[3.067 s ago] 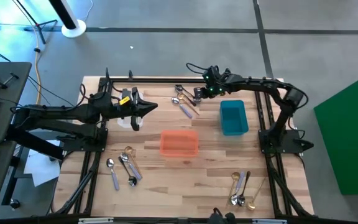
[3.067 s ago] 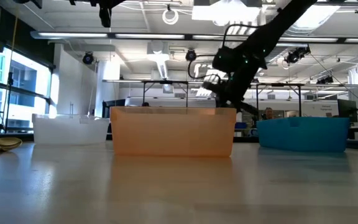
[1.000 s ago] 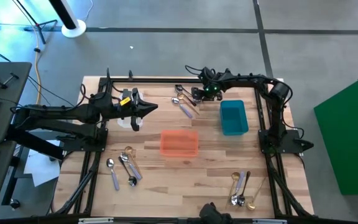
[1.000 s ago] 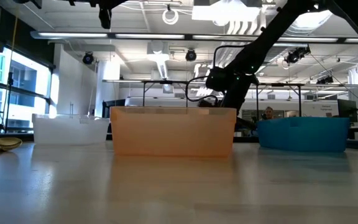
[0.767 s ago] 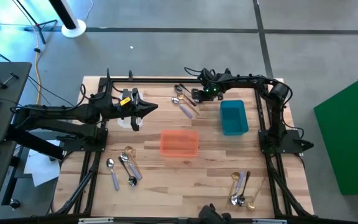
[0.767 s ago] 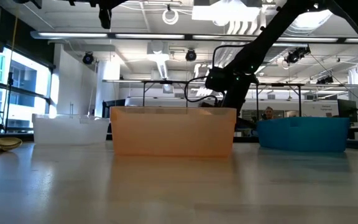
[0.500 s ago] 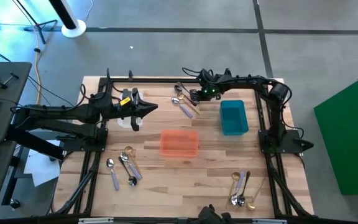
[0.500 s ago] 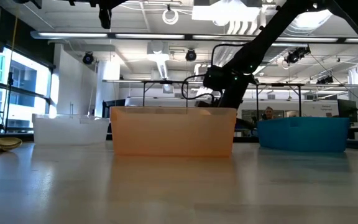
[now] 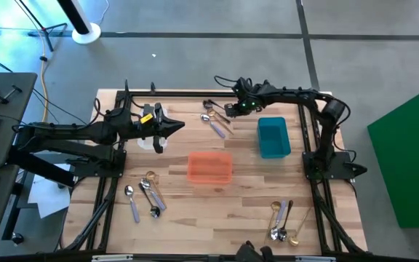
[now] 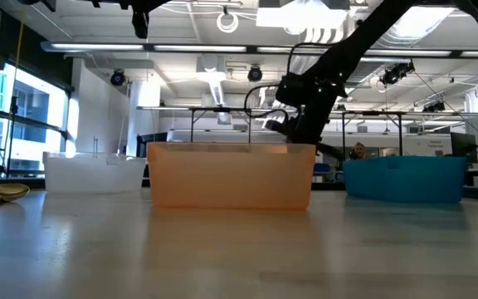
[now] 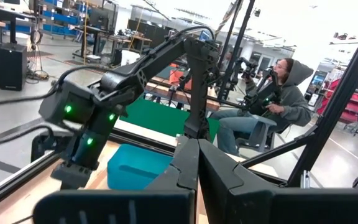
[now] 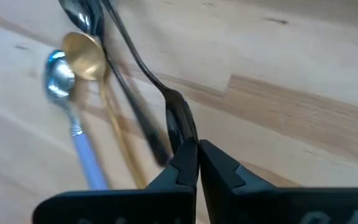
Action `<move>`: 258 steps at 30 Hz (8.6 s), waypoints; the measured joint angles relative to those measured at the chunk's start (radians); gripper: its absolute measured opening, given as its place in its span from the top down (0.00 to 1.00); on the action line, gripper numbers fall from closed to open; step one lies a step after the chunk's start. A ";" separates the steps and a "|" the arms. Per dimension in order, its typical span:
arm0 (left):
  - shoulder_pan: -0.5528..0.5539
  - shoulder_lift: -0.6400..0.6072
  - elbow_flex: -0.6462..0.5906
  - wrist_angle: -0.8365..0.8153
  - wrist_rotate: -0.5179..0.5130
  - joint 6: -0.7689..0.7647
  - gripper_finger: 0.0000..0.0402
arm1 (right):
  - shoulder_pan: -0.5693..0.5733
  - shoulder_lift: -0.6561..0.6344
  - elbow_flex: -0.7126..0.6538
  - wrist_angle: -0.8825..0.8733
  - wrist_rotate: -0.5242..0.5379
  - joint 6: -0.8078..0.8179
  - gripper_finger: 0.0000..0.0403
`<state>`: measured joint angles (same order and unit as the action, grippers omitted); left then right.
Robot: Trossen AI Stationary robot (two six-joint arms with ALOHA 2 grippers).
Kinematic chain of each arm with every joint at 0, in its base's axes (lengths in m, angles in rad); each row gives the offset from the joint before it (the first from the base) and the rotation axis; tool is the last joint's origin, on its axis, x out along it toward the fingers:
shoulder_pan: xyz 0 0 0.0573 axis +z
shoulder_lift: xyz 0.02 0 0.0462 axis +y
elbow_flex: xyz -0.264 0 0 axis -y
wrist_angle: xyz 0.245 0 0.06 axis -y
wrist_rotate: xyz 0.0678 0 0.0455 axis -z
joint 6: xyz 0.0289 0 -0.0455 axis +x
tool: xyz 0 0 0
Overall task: Sort silverware by color (type)
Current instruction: Put the top center black spoon into the white bin
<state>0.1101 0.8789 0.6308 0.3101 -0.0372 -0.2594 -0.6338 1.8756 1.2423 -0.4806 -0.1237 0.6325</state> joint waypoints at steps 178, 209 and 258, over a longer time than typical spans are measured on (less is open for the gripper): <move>0.172 -0.118 0.032 -0.179 0.238 0.001 1.00 | 0.421 -0.939 -0.307 0.256 -0.028 -0.434 0.49; 0.169 -0.126 0.030 -0.177 0.207 0.027 1.00 | 0.470 -0.913 -0.307 0.267 0.016 -0.502 0.50; 0.159 -0.600 -0.366 -0.868 -0.549 -0.603 1.00 | 0.470 -0.913 -0.307 0.229 0.068 -0.475 0.50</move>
<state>0.2695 0.2787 0.2646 -0.5582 -0.5858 -0.8626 -0.1635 0.9630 0.9356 -0.2516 -0.0559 0.1570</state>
